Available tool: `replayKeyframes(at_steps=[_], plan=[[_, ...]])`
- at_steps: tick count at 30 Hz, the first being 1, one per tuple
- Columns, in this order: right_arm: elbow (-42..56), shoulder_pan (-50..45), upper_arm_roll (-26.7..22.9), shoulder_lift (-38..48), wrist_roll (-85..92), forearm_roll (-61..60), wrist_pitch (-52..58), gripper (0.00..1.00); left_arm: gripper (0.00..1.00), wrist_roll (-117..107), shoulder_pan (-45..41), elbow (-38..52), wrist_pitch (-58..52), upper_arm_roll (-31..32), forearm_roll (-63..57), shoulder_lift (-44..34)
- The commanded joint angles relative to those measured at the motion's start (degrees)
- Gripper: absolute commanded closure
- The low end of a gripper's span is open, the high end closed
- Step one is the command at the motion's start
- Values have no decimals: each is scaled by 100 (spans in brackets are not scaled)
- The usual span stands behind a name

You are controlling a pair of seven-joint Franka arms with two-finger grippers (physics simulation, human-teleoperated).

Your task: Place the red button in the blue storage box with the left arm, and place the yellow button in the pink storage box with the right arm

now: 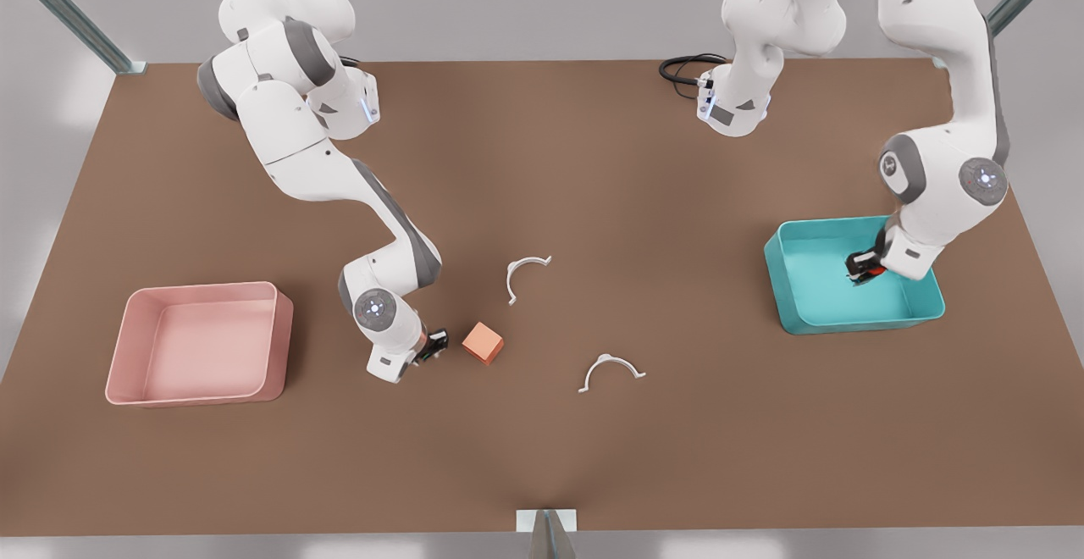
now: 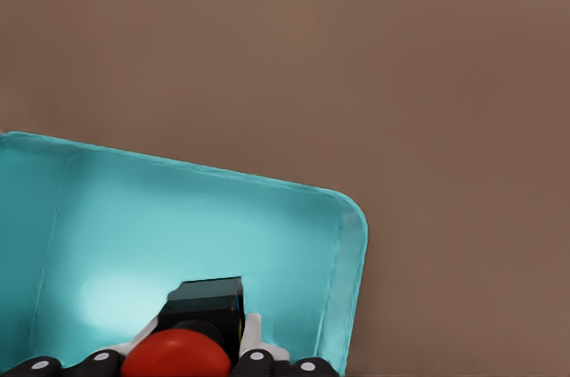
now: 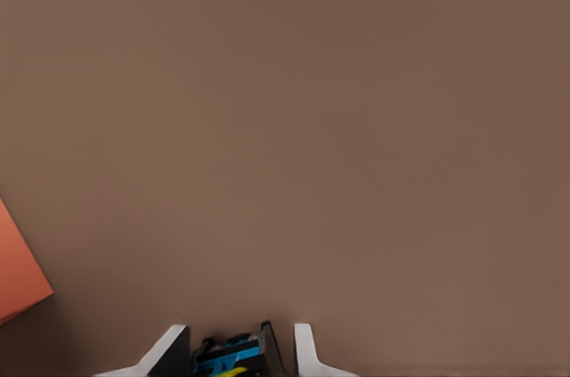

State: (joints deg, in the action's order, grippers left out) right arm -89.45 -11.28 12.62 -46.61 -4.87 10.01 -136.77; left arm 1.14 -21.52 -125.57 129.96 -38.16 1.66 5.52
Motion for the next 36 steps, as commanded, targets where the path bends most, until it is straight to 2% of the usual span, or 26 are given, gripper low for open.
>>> replayKeyframes(at_steps=[1, 2, 4, 6, 8, 9, 11, 14, 15, 17, 18, 22, 24, 26, 30, 34, 36], plan=[[-19, 3, 3, 11, 82, 27, 45, 58, 57, 4878, -80, 15, -437, -157, 448, 344], [-19, 3, 3, 11, 83, 27, 54, 63, 56, 4896, -1, 42, -428, -157, 484, 520], [-19, 3, 12, 46, 91, 27, 107, 69, 0, 4905, -1, 77, -454, -157, 712, 749], [-19, 12, 38, 108, 100, 27, 195, 69, 0, 4887, -1, 77, -472, -157, 800, 863], [7, 21, 38, 143, 153, 27, 379, 68, 0, 4668, 43, 542, -1139, -157, 800, 819], [7, 21, 38, 143, 153, 27, 379, 62, 0, 3948, 34, 1148, -1982, -148, 800, 793], [7, 21, 38, 143, 144, 27, 379, 60, 0, 1762, -159, 2764, -3625, -78, 1055, 793], [7, 21, 30, 143, 144, 27, 371, 60, 0, 906, -142, 3531, -3750, 167, 994, 635], [7, 21, 38, 143, 144, 27, 371, 61, 0, 897, 147, 3540, -3706, 693, 591, 407], [-11, 21, -32, 407, 153, 18, 397, 61, 0, 765, 1422, 3715, -3741, 2575, -16, 151], [-81, 21, -41, 565, 153, 18, 467, 61, 0, 748, 1643, 3944, -3846, 3016, -158, 169], [-765, 275, -58, 1346, 188, 18, 467, 62, 0, 765, 1441, 3988, -3979, 3025, -149, 265], [-1390, 592, -50, 1944, 310, 1, 406, 62, 0, 792, 1282, 3988, -3944, 3025, -158, 406], [-1768, 934, -6, 2296, 451, -17, 362, 62, 0, 800, 1282, 3988, -3575, 3025, -158, 529], [-2356, 1602, 47, 3016, 1057, -183, 406, 62, 0, 800, 1273, 3988, -3531, 3025, -158, 529], [-2524, 2911, 679, 3140, 1673, -193, 406, 62, 0, 792, 1230, 3988, -3531, 3025, -158, 529], [-2542, 3413, 785, 3140, 2139, -219, 415, 62, 0, 783, 1230, 3988, -3522, 3025, -158, 529]])
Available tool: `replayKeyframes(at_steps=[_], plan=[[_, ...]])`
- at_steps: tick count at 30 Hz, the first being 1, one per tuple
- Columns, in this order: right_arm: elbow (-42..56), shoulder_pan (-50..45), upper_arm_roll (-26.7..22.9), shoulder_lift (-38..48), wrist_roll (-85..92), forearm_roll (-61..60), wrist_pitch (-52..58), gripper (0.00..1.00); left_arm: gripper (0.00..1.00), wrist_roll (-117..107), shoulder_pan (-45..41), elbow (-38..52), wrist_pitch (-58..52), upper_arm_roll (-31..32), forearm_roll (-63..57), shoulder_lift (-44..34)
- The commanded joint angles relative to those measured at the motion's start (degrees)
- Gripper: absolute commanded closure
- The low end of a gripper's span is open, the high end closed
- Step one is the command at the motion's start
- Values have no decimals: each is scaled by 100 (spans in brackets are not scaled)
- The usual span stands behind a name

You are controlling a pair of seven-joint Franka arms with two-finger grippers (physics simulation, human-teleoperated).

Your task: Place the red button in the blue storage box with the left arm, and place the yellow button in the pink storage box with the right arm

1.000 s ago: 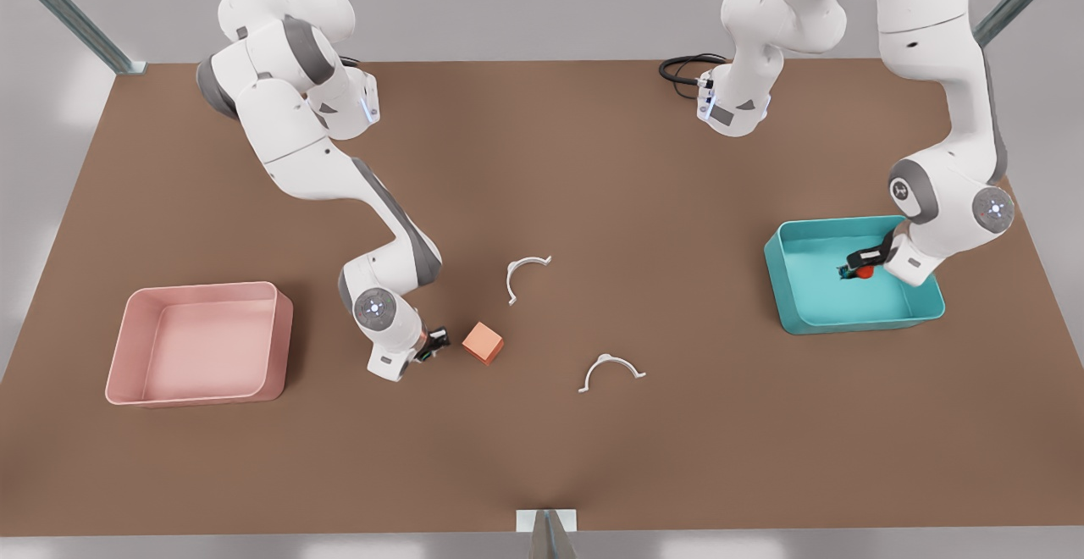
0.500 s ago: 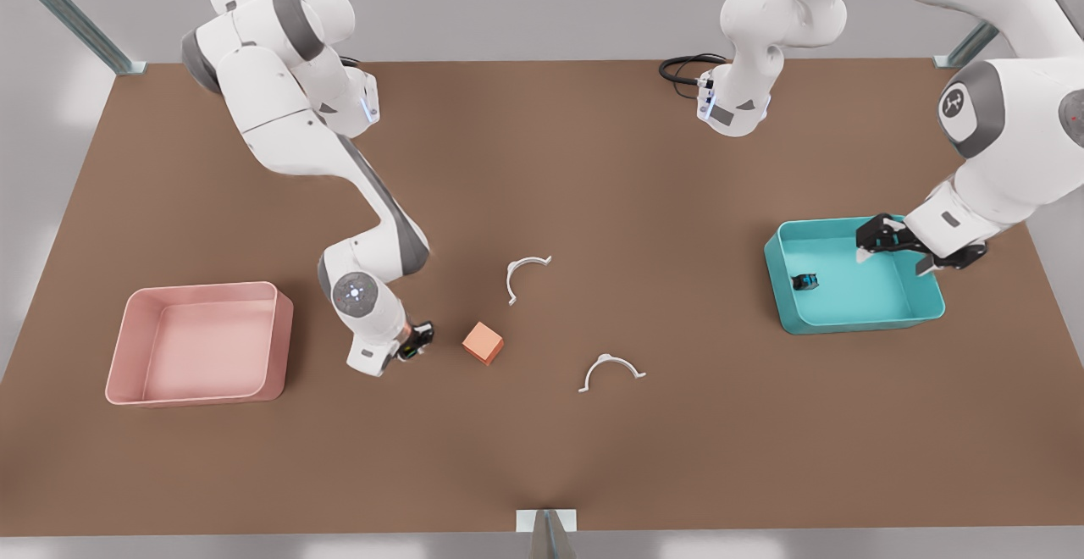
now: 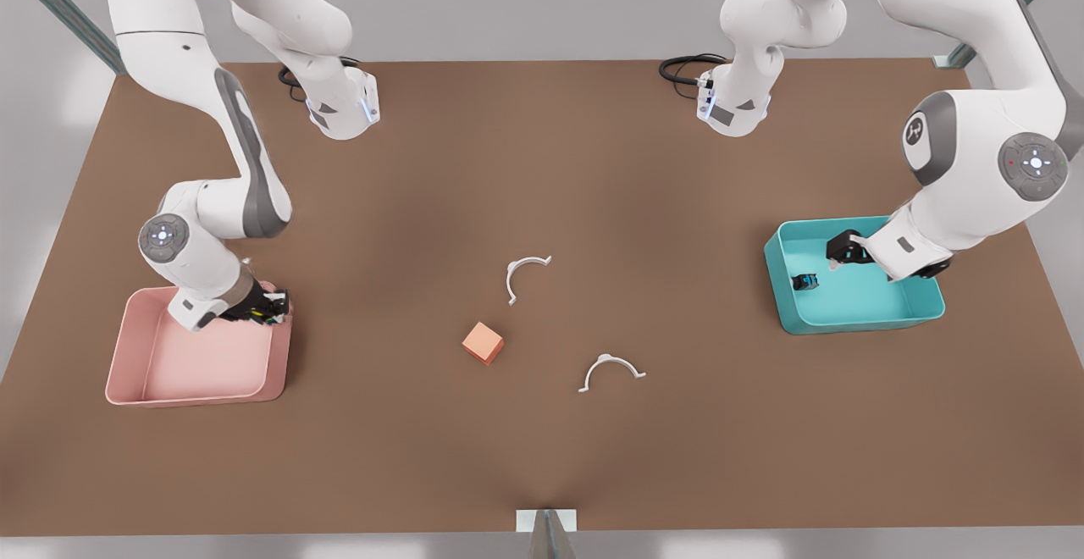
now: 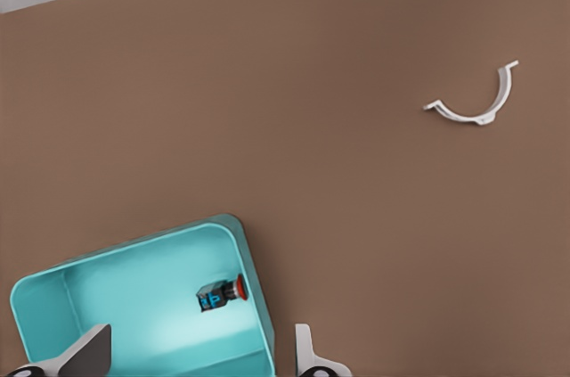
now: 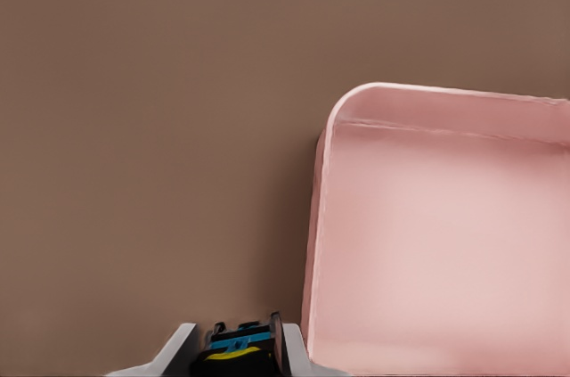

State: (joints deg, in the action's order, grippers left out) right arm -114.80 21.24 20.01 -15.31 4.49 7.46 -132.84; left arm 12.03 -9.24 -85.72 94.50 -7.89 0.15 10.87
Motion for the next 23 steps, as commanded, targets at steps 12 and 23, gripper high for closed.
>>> replayKeyframes(at_steps=[12, 23], plan=[[423, 1164, 258, -306, 2126, 28, 47, 0, 0, -1370, -210, 653, 51, -2, -59, 319], [3789, -1737, -1069, -411, -651, -421, 4494, 0, 0, -1362, -262, 662, 16, 7, -59, 284]])
